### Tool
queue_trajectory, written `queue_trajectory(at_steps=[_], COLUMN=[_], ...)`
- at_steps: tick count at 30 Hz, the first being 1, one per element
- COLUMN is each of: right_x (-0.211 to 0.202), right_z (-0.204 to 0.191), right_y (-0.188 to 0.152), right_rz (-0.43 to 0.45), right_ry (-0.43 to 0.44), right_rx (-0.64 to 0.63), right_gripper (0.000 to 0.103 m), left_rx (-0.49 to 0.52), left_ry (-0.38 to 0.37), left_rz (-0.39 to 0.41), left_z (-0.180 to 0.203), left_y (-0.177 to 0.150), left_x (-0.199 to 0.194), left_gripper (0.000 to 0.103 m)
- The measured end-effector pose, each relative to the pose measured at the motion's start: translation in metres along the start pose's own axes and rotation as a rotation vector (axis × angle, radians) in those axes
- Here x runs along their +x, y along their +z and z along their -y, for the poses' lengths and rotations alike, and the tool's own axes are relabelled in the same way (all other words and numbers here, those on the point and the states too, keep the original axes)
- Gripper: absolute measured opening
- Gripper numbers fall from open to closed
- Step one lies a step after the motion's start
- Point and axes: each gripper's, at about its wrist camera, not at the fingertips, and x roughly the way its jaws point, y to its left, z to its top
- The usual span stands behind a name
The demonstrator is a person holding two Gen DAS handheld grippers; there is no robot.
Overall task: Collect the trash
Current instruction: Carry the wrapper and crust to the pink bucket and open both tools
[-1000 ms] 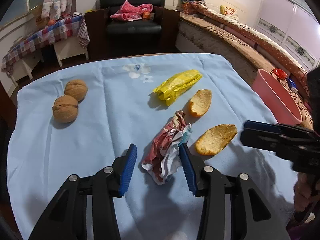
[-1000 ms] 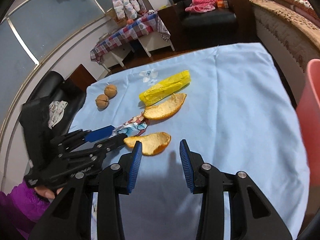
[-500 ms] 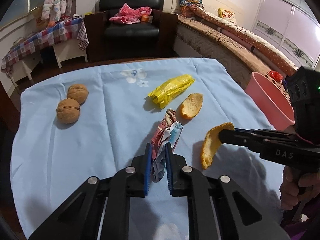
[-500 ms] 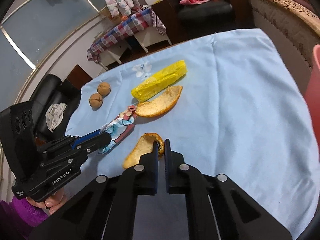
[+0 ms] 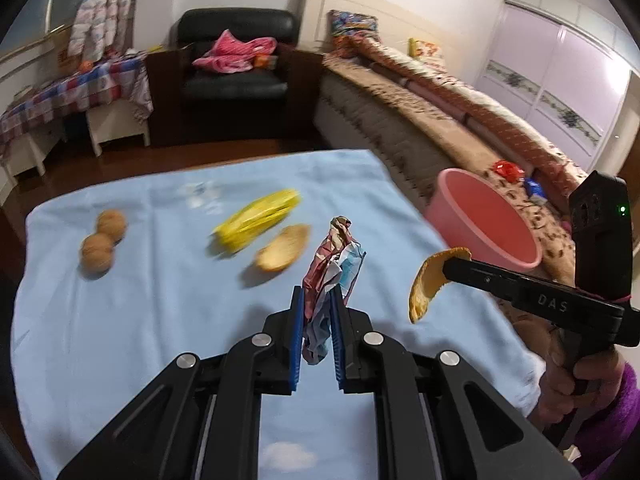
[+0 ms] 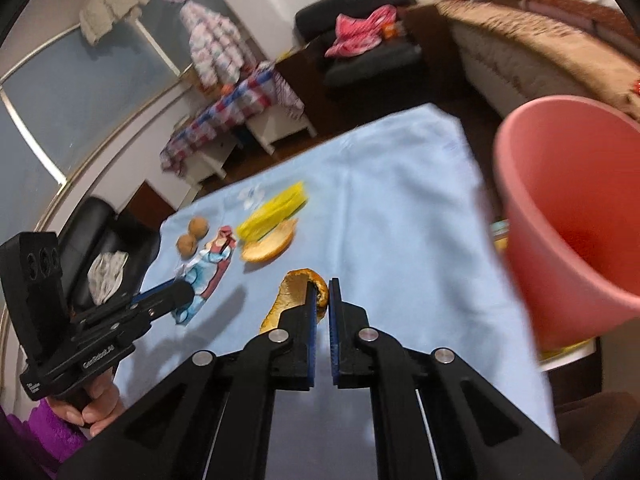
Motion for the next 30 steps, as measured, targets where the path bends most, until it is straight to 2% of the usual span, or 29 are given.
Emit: queue_trajectory(at_steps=[9,15,21,30], right_x=[-0.067,-0.102,-0.118,-0.113], right_z=[0.066,0.111,0.143,0.166], right_y=[0.011,0.012,0.010,0.011], right_rz=[0.182,0.286,0.333,0.331], right_ry=[-0.156,-0.266,-0.346,-0.381], right_rx=[0.088,0.143,0.175,0.175], right_gripper=[0.006,0.006,0.006,0.006], left_rx=[0.066,0.093,0.146,0.183], left_ry=[-0.089,-0.140,-0.184,-0.177], left_rz=[0.014,-0.004,-0.022,-0.088], left_z=[0.072,0.117,0.164,0.207], left_y=[0.023,0.040,0.053,0.060], left_x=[0.016,0.038,0.066,0.113], left_gripper=[0.012,0.012,0.012,0.012])
